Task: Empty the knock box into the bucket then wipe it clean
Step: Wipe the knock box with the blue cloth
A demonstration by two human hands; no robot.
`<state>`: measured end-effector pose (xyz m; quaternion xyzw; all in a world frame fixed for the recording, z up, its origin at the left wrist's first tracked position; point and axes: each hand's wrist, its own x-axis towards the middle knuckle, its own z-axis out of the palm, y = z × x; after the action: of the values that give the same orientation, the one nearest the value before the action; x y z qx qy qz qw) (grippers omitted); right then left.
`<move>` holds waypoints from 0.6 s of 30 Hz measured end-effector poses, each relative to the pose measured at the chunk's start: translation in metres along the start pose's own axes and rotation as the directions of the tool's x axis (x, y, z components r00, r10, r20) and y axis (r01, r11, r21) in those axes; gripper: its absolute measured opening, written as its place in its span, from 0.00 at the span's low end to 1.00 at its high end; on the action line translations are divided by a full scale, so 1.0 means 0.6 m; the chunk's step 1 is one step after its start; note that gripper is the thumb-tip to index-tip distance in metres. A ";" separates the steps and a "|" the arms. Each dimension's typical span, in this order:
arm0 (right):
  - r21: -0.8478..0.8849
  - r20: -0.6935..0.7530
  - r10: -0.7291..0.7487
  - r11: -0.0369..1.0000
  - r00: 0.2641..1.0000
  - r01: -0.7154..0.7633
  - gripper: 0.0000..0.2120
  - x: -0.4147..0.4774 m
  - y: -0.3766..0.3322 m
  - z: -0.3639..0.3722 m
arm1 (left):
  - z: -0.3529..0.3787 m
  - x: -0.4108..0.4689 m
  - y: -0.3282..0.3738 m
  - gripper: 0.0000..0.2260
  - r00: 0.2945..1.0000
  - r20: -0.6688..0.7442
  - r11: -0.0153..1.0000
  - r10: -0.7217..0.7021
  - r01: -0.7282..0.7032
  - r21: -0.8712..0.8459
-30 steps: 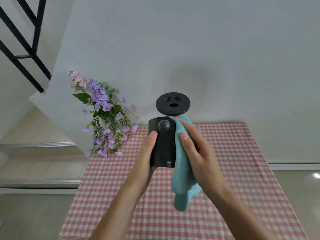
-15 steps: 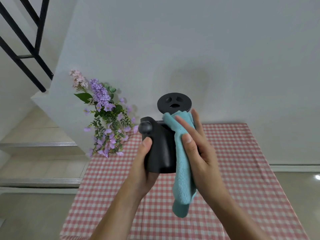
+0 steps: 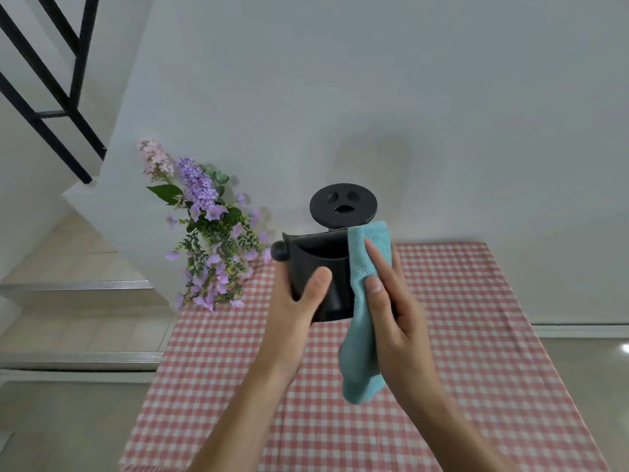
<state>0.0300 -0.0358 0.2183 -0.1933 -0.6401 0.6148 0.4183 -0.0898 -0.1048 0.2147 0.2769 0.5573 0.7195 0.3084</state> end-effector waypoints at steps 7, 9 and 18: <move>0.142 -0.016 0.043 0.989 0.999 -0.040 0.17 -0.027 -0.002 0.018 | -0.002 -0.006 0.003 0.36 0.982 0.106 0.918 -0.156 0.184 -0.350; 0.241 -0.005 0.170 0.957 0.985 -0.164 0.19 -0.020 0.000 0.014 | -0.003 -0.008 -0.001 0.30 0.986 0.087 0.919 -0.145 0.167 -0.358; 0.202 -0.054 0.278 0.944 0.959 -0.262 0.17 -0.007 0.013 0.000 | -0.001 0.010 -0.007 0.27 0.987 -0.099 0.984 -0.130 0.116 -0.135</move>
<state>0.0305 -0.0374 0.2097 -0.2630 -0.5274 0.7168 0.3726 -0.0939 -0.0999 0.2105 0.1824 0.5416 0.7472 0.3392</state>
